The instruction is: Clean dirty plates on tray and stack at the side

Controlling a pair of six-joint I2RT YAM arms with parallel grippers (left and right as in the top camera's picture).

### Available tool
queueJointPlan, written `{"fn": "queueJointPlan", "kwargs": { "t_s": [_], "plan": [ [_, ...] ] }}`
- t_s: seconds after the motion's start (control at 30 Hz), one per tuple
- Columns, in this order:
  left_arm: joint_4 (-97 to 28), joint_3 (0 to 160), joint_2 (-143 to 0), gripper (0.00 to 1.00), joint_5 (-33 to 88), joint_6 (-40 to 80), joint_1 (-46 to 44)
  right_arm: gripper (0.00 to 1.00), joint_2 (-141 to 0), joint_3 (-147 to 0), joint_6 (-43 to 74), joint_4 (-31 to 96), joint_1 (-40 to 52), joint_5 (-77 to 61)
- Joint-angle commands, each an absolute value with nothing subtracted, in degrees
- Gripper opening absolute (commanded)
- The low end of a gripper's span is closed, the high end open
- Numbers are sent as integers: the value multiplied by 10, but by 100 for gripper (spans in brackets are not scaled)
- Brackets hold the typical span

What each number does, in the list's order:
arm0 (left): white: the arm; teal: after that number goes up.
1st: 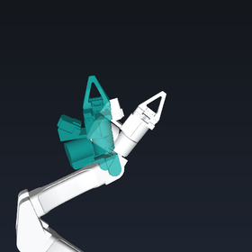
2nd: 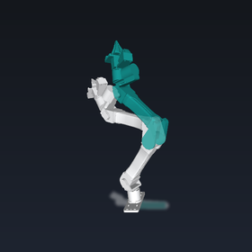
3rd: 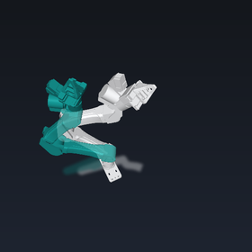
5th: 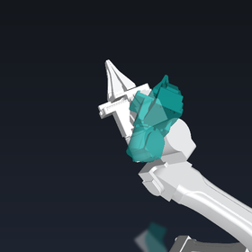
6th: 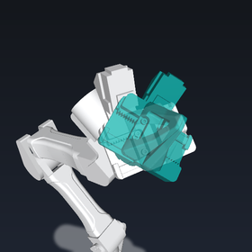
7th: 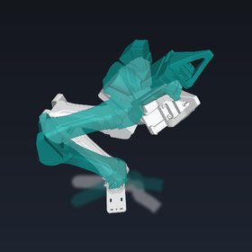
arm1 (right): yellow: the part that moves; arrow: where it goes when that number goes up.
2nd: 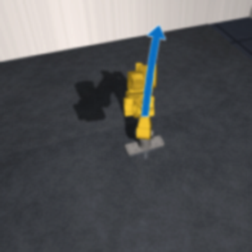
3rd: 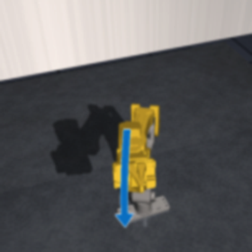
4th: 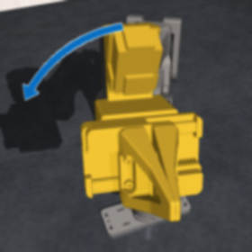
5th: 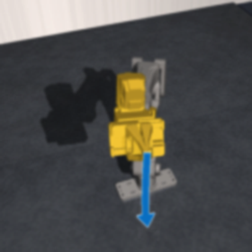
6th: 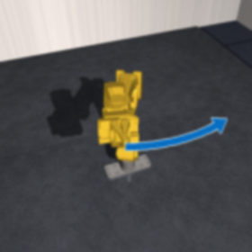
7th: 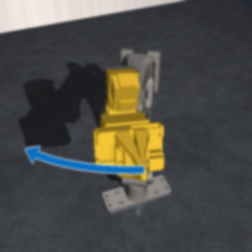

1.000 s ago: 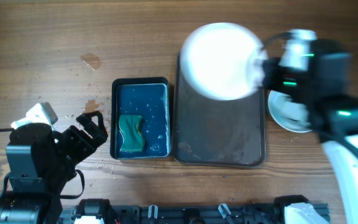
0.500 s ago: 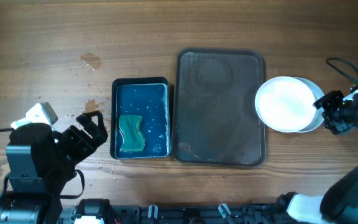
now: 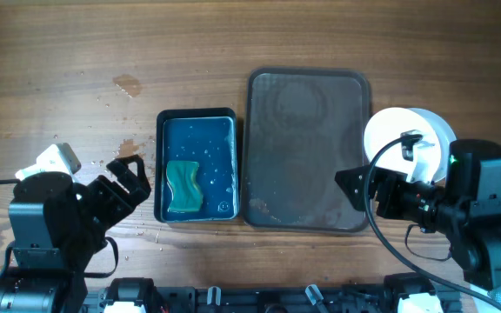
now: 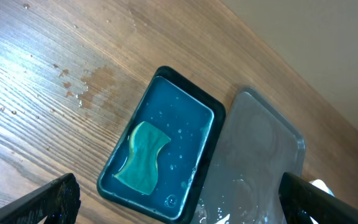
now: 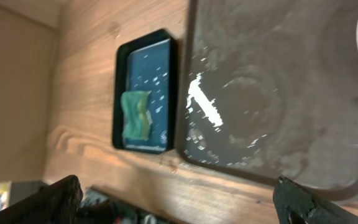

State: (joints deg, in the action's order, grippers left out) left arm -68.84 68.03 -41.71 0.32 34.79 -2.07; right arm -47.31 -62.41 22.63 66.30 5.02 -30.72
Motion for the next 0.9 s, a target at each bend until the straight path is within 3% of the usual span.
{"fn": "queueJointPlan", "kwargs": {
  "t_s": [0.0, 0.1, 0.37, 0.63, 0.87],
  "plan": [
    [-686, 688, -417, 100, 4, 347, -16, 99, -446, -629, 85, 563, 59, -221],
    [-686, 688, -417, 100, 4, 347, -16, 100, -332, -563, -46, 426, 60, -204],
    [-686, 688, -417, 100, 4, 347, -16, 100, -13, -194, -45, 298, 60, -167],
    [-686, 688, -417, 100, 4, 347, -16, 100, -2, -6, -6, -15, 60, -170],
    [-686, 688, -417, 100, 4, 347, -16, 100, -2, -3, -7, -15, 60, -167]
  ]
}}
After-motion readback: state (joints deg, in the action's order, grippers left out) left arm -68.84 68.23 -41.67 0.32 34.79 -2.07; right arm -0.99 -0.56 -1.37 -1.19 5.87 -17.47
